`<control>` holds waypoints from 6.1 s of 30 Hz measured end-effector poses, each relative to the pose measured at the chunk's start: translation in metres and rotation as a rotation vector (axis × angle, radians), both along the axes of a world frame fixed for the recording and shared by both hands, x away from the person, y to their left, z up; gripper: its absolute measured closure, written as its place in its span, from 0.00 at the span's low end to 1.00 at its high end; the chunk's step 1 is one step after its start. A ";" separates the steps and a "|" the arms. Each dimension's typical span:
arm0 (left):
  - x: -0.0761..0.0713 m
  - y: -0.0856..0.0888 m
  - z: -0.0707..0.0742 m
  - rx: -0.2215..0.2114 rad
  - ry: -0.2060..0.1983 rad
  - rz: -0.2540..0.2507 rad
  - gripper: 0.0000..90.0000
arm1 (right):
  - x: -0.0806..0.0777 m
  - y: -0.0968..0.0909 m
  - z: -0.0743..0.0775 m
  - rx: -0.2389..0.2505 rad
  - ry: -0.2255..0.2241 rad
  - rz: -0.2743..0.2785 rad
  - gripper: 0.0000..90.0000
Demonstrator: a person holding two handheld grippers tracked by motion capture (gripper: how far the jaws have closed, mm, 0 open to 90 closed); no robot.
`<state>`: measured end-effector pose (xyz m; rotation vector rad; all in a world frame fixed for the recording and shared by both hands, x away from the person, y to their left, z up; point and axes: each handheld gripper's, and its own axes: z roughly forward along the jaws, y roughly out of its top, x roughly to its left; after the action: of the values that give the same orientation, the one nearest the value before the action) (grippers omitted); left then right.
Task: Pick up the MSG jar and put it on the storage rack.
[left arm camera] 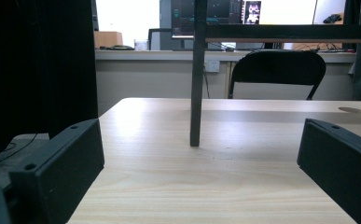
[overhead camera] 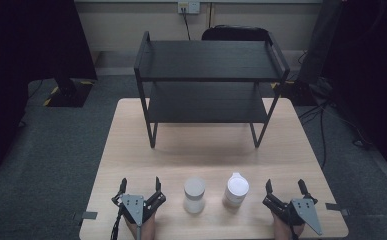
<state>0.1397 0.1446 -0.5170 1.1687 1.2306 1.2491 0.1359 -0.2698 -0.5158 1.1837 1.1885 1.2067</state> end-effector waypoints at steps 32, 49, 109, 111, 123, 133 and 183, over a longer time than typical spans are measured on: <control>-0.016 0.026 0.046 -0.061 -0.059 -0.223 0.02 | 0.000 0.002 0.000 0.000 0.000 -0.010 0.00; -0.024 0.002 0.067 -0.052 -0.054 -0.476 0.04 | 0.000 0.002 0.000 0.000 0.000 -0.010 0.00; -0.004 -0.028 0.037 -0.005 0.075 -0.532 0.38 | 0.000 0.001 0.000 -0.001 0.000 -0.005 0.00; -0.004 -0.027 0.039 -0.019 0.085 -0.535 0.38 | 0.000 0.001 0.000 -0.001 0.000 -0.005 0.00; 0.000 -0.016 0.047 -0.027 0.068 -0.566 0.38 | 0.000 0.001 0.000 -0.001 0.000 -0.005 0.00; 0.005 0.000 0.058 -0.044 0.056 -0.621 0.38 | 0.000 0.001 0.000 -0.001 0.000 -0.005 0.00; 0.124 0.032 0.263 -0.031 -0.060 -0.779 0.38 | 0.000 -0.002 0.000 0.001 0.000 0.010 0.00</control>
<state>0.2633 0.1761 -0.2536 1.3856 0.6294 0.6632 0.1359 -0.2718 -0.5157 1.1794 1.1960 1.2148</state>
